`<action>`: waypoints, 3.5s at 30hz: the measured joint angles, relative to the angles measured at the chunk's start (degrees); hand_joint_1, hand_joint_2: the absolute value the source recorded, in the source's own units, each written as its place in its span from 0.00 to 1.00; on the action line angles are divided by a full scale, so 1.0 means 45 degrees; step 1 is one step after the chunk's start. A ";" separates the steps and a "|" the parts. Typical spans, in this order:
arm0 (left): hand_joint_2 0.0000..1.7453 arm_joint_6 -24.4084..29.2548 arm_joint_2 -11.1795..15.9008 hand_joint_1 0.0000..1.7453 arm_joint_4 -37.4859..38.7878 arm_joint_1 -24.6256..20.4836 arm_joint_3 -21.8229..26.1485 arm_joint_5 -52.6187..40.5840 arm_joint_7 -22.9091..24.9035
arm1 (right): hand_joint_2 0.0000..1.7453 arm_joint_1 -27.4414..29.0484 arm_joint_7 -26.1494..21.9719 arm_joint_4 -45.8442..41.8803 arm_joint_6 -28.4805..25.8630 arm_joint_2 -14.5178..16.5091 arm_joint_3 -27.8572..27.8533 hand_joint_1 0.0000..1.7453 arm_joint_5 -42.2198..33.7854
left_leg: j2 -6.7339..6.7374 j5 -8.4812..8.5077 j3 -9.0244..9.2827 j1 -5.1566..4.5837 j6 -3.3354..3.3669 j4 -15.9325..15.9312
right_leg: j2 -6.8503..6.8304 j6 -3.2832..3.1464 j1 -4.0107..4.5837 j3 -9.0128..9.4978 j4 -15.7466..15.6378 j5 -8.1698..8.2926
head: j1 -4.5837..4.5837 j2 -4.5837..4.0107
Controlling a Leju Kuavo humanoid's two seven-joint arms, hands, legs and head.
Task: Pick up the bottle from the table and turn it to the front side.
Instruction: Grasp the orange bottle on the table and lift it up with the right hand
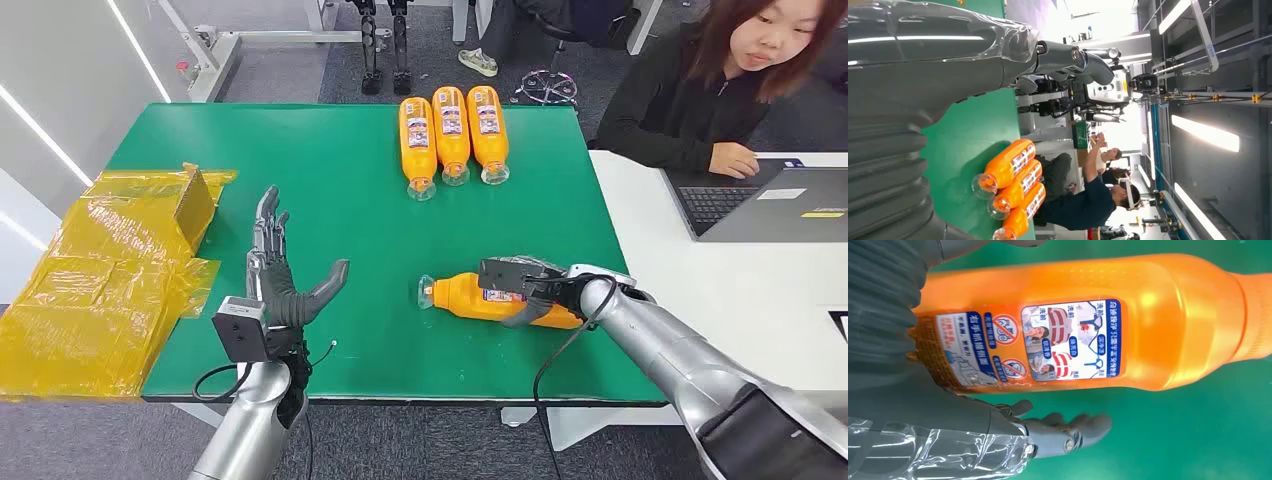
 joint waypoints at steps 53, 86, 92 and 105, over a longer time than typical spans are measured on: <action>1.00 0.0035 -0.0182 0.00 -0.0471 0.0866 0.0946 -0.0863 0.0000 | 1.00 0.5095 -0.1922 -0.4784 -0.6300 0.0635 -0.4082 1.00 0.4893 | 0.0000 -0.0013 0.0041 0.0020 -0.0011 -0.0005 | 0.0003 -0.0028 0.0018 0.0044 -0.0004 -0.0022 | 0.0001 0.0001; 1.00 -0.7425 -0.0112 0.00 0.0597 -0.0193 0.0947 0.2274 0.0000 | 1.00 0.8673 -0.3019 -0.9313 -0.8457 0.2271 -0.5589 1.00 0.7311 | 0.0013 -0.0041 0.0039 0.0021 -0.0043 -0.0035 | 0.0016 -0.0037 0.0017 0.0014 -0.0001 -0.0062 | 0.0000 0.0000; 1.00 -0.7436 -0.0144 0.00 0.1067 -0.0479 0.0947 0.2282 0.0000 | 1.00 0.8770 -0.3213 -1.0118 -0.8788 0.2537 -0.5591 1.00 0.7498 | 0.0009 -0.0040 0.0036 0.0021 -0.0045 -0.0035 | 0.0013 -0.0037 0.0016 0.0015 0.0002 -0.0062 | 0.0001 0.0003; 1.00 -0.8096 -0.0379 0.00 0.1007 -0.0923 0.0971 0.2492 0.0000 | 1.00 0.9297 -0.3553 -1.0858 -0.8797 0.3302 -0.5476 1.00 0.7657 | -0.0004 -0.0040 0.0024 0.0021 -0.0045 -0.0045 | 0.0000 -0.0052 0.0018 0.0016 0.0004 -0.0074 | 0.0001 0.0001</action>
